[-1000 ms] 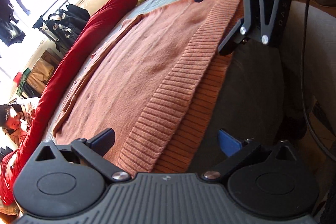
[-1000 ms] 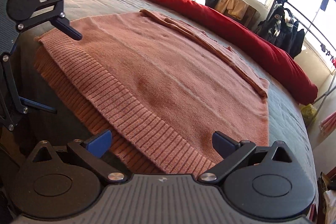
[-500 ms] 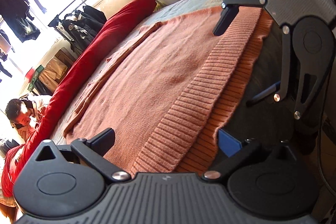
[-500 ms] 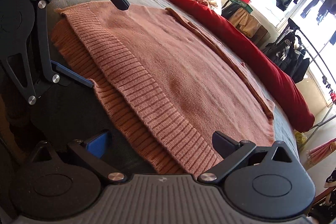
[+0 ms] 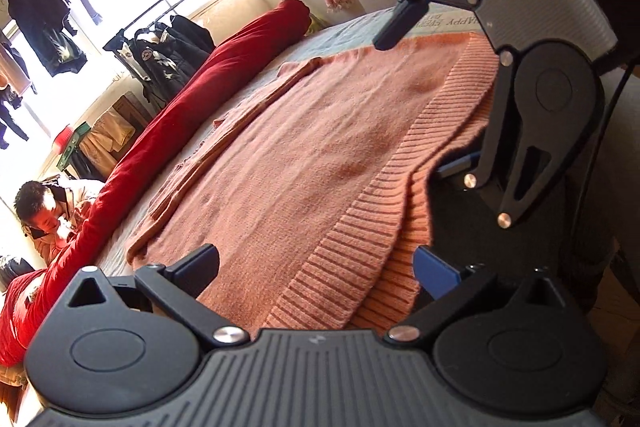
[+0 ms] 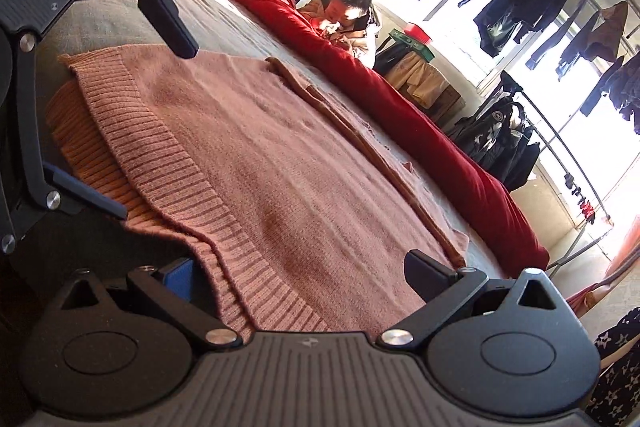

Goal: Fold clothes
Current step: 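Lift the ribbed hem up off the blanket with both grippers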

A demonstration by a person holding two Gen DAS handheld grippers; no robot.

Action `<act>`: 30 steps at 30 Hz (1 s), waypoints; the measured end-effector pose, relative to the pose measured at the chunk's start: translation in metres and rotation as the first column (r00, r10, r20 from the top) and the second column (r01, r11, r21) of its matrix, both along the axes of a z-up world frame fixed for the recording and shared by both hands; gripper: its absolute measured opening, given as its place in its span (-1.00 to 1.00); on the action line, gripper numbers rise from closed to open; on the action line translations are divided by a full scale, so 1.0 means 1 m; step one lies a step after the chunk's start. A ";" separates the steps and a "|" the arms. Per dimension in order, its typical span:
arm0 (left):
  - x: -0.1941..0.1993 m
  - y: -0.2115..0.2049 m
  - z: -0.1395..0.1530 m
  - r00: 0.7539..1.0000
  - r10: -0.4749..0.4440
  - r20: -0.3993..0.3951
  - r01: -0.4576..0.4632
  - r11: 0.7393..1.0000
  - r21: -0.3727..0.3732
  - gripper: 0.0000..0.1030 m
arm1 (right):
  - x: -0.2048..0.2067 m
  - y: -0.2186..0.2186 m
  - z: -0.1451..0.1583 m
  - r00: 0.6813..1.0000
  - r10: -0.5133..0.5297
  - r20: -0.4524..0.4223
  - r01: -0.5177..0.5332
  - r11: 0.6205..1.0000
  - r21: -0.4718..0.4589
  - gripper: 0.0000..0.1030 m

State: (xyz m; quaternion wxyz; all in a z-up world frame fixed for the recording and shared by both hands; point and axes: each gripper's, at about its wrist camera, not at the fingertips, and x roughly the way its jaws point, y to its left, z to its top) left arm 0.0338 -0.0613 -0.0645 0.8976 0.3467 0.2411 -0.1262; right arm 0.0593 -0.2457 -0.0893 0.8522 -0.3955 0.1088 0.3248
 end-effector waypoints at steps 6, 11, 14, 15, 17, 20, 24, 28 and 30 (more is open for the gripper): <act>0.009 -0.011 -0.016 0.999 -0.019 0.037 0.017 0.997 0.074 0.99 | 0.003 -0.002 0.005 1.000 -0.008 0.009 0.007 1.000 0.018 1.00; 0.009 -0.021 -0.022 0.997 -0.065 0.040 0.060 0.993 0.103 0.99 | 0.008 -0.003 0.012 1.000 -0.024 0.002 0.024 0.998 0.056 1.00; 0.012 -0.022 -0.023 0.995 -0.052 0.085 0.041 0.991 0.130 0.99 | 0.008 -0.002 0.013 1.000 -0.023 0.003 0.023 0.998 0.062 1.00; 0.014 -0.021 -0.023 0.994 -0.039 0.100 0.025 0.990 0.139 0.99 | 0.007 -0.003 0.013 1.000 -0.021 0.003 0.021 0.998 0.062 1.00; 0.019 -0.017 -0.023 0.992 -0.007 0.130 -0.014 0.987 0.158 0.99 | 0.005 -0.004 0.011 1.000 -0.016 -0.001 0.016 0.998 0.061 1.00; 0.022 -0.010 -0.022 0.988 0.029 0.150 -0.055 0.983 0.173 0.99 | 0.004 -0.008 0.006 1.000 -0.008 -0.018 0.009 0.998 0.056 1.00; 0.020 -0.006 -0.018 0.988 0.047 0.146 -0.070 0.985 0.156 0.99 | 0.004 -0.005 -0.004 1.000 -0.009 -0.029 0.010 0.999 0.038 1.00; 0.020 -0.008 -0.015 0.988 0.054 0.141 -0.075 0.986 0.146 0.99 | 0.004 0.009 -0.019 1.000 -0.009 -0.009 0.009 1.000 0.023 1.00; 0.020 -0.006 -0.015 0.989 0.053 0.135 -0.073 0.986 0.148 0.99 | 0.005 0.013 -0.023 0.999 -0.024 0.035 0.024 1.000 0.013 1.00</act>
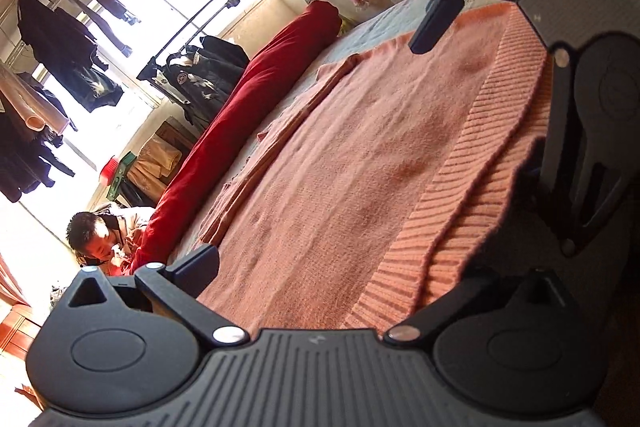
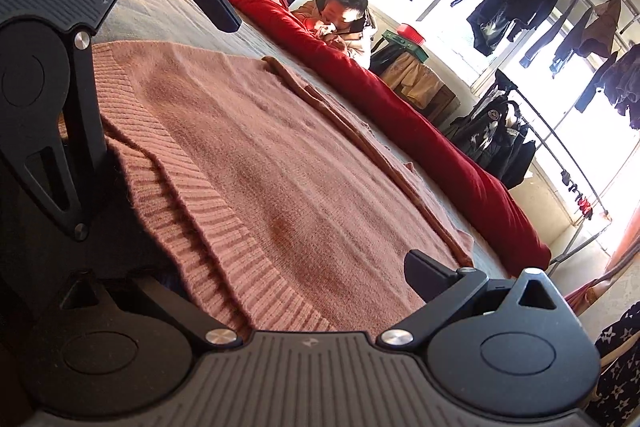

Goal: Fold clothes
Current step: 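Lift the ribbed hem up off the blanket with both grippers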

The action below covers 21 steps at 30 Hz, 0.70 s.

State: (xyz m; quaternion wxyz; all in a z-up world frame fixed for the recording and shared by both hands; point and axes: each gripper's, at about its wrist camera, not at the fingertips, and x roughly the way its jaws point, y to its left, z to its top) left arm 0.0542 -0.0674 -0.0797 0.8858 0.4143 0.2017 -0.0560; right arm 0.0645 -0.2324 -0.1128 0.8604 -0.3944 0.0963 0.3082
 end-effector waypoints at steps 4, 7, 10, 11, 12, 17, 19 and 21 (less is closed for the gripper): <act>-0.001 0.007 -0.004 1.000 0.011 -0.006 -0.011 1.000 0.016 0.99 | 0.006 -0.009 -0.005 0.996 -0.048 0.074 0.050 0.998 -0.032 1.00; -0.003 0.013 -0.007 1.000 0.029 -0.002 -0.029 0.999 0.044 0.99 | 0.013 -0.028 -0.009 0.991 -0.085 0.106 0.092 0.994 -0.065 1.00; -0.006 0.017 -0.009 0.999 0.044 0.004 -0.044 0.995 0.086 0.99 | 0.021 -0.053 -0.011 0.983 -0.130 0.128 0.142 0.986 -0.092 1.00; -0.007 0.019 -0.010 0.999 0.047 0.009 -0.048 0.993 0.105 0.99 | 0.024 -0.059 -0.012 0.980 -0.147 0.132 0.161 0.982 -0.099 1.00; -0.007 0.019 -0.010 0.999 0.048 0.014 -0.049 0.992 0.120 0.99 | 0.027 -0.065 -0.012 0.977 -0.164 0.136 0.179 0.978 -0.106 1.00; -0.004 0.007 -0.016 0.999 0.038 0.037 -0.044 0.982 0.183 0.99 | 0.031 -0.071 -0.014 0.971 -0.193 0.140 0.208 0.973 -0.104 1.00; 0.000 -0.004 -0.018 0.998 0.024 0.054 -0.034 0.977 0.212 0.99 | 0.028 -0.062 -0.015 0.972 -0.178 0.152 0.195 0.976 -0.100 1.00; 0.003 -0.013 -0.020 0.998 0.006 0.060 -0.020 0.973 0.229 0.99 | 0.025 -0.051 -0.015 0.976 -0.149 0.161 0.166 0.981 -0.096 1.00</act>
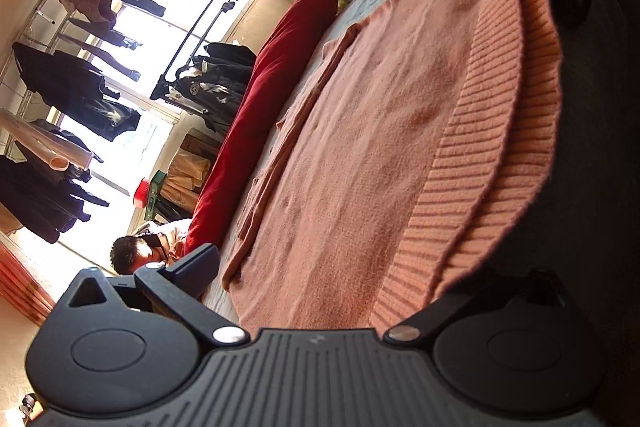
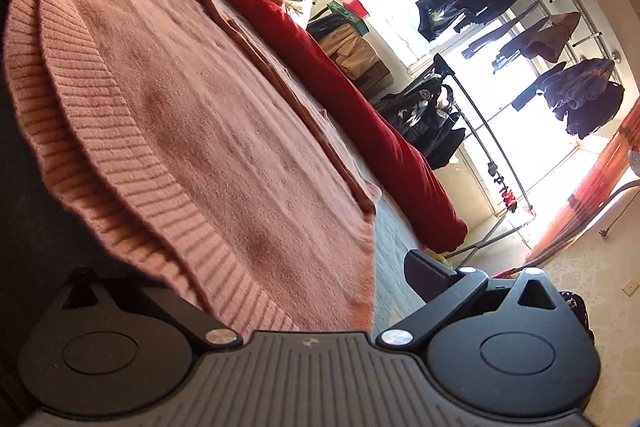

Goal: Fold clothes
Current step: 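Lift the ribbed hem up off the blanket with both grippers, then carry the hem over the sweater body toward the collar with both grippers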

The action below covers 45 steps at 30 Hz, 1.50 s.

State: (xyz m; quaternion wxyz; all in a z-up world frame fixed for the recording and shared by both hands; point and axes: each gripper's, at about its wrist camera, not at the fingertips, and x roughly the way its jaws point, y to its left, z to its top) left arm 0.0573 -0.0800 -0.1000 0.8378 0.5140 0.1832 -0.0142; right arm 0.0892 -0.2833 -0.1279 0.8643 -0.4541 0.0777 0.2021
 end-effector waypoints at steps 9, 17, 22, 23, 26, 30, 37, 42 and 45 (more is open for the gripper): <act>-0.003 0.017 -0.012 1.000 0.009 0.017 -0.011 0.994 0.104 1.00 | 0.008 -0.010 -0.002 0.999 0.027 -0.017 -0.027 1.000 -0.014 1.00; -0.002 0.018 -0.015 1.000 0.009 0.016 -0.011 0.990 0.139 1.00 | 0.014 -0.017 -0.003 0.998 0.057 -0.012 -0.058 0.995 -0.084 1.00; -0.001 0.021 -0.013 0.999 0.029 0.021 -0.032 0.992 0.124 1.00 | 0.017 -0.016 0.000 0.999 0.051 -0.001 -0.051 0.990 -0.130 1.00; -0.002 0.022 -0.014 0.999 0.037 0.025 -0.040 0.992 0.120 1.00 | 0.019 -0.020 0.000 0.999 0.044 -0.003 -0.044 0.991 -0.123 1.00; -0.003 0.022 -0.015 0.998 0.049 0.031 -0.052 0.992 0.119 0.99 | 0.018 -0.028 -0.003 0.999 0.023 0.026 -0.020 0.992 -0.126 1.00; 0.000 0.017 -0.016 0.998 0.049 0.037 -0.054 0.990 0.130 1.00 | 0.011 -0.022 -0.009 0.994 0.043 0.101 -0.026 0.987 -0.161 1.00; -0.002 0.020 -0.011 0.995 0.080 0.062 -0.086 0.992 0.093 1.00 | 0.007 -0.022 -0.009 0.982 0.037 0.186 -0.006 0.986 -0.166 1.00; 0.001 0.023 -0.001 0.992 0.107 0.071 -0.111 0.993 0.047 1.00 | 0.008 -0.024 -0.005 0.982 0.027 0.189 0.003 0.988 -0.156 1.00; 0.003 0.026 0.004 0.990 0.122 0.076 -0.124 0.992 0.018 1.00 | 0.012 -0.023 0.000 0.980 0.014 0.199 0.014 0.990 -0.138 1.00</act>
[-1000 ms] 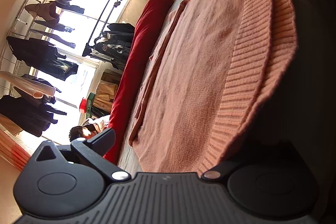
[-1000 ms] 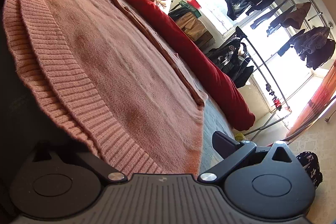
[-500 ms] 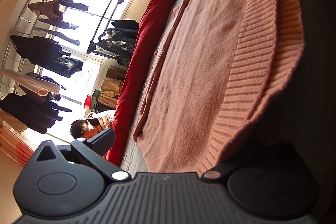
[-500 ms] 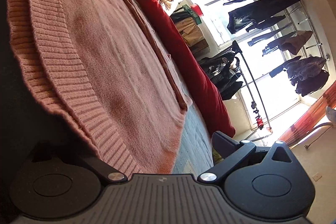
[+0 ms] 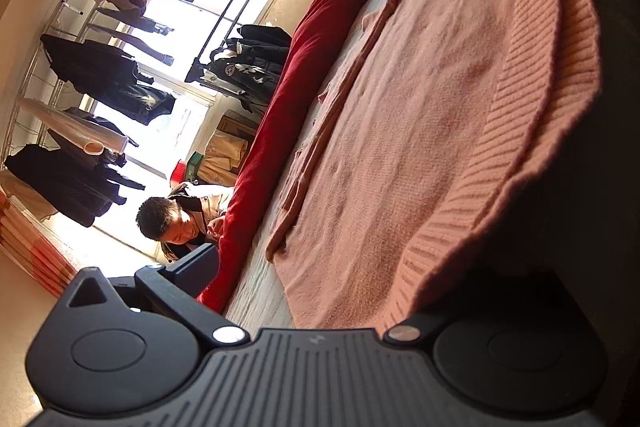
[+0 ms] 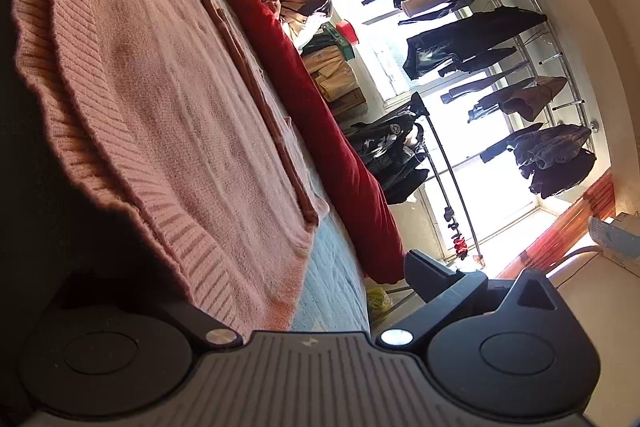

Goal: Fold clothes
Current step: 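Carry the hem over the sweater body toward the collar with both grippers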

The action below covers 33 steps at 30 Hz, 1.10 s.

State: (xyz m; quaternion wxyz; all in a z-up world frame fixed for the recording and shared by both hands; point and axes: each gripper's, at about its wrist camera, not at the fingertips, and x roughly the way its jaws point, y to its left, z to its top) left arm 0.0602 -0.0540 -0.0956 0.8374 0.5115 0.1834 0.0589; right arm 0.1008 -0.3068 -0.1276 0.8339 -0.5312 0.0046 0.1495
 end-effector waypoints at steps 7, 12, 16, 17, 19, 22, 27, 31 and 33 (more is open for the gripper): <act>0.007 0.009 0.009 0.999 0.046 0.013 -0.045 0.998 -0.044 1.00 | 0.014 0.007 0.010 0.999 -0.033 0.017 0.033 0.999 0.026 1.00; 0.012 0.012 0.012 0.998 0.066 0.010 -0.065 0.997 -0.046 1.00 | 0.018 0.010 0.009 0.998 -0.055 0.029 0.054 0.998 0.045 1.00; 0.016 0.015 0.020 0.996 0.091 -0.019 -0.092 0.992 -0.087 1.00 | 0.021 0.011 0.010 0.997 -0.067 0.028 0.066 0.997 0.047 1.00; 0.016 0.015 0.021 0.996 0.087 -0.034 -0.090 0.992 -0.090 1.00 | 0.021 0.012 0.010 0.998 -0.065 0.024 0.064 0.997 0.045 1.00; 0.015 0.013 0.018 0.997 0.060 -0.056 -0.063 0.996 -0.063 1.00 | 0.020 0.012 0.008 0.999 -0.043 0.005 0.043 0.999 0.025 1.00; 0.012 0.007 0.010 0.996 0.008 -0.085 -0.008 1.000 0.000 1.00 | 0.017 0.014 0.003 1.000 -0.023 -0.020 0.023 1.000 0.004 1.00; 0.021 0.001 0.006 0.997 0.017 -0.081 -0.017 1.000 0.002 1.00 | 0.016 0.021 0.000 1.000 -0.027 -0.003 0.027 1.000 -0.004 1.00; 0.029 0.012 0.019 0.995 0.089 -0.046 -0.092 0.993 -0.079 1.00 | 0.023 0.018 0.007 0.996 -0.077 0.039 0.076 0.997 0.031 1.00; 0.030 0.016 0.022 0.993 0.113 -0.024 -0.115 0.989 -0.093 1.00 | 0.026 0.016 0.011 0.994 -0.093 0.050 0.091 0.994 0.054 1.00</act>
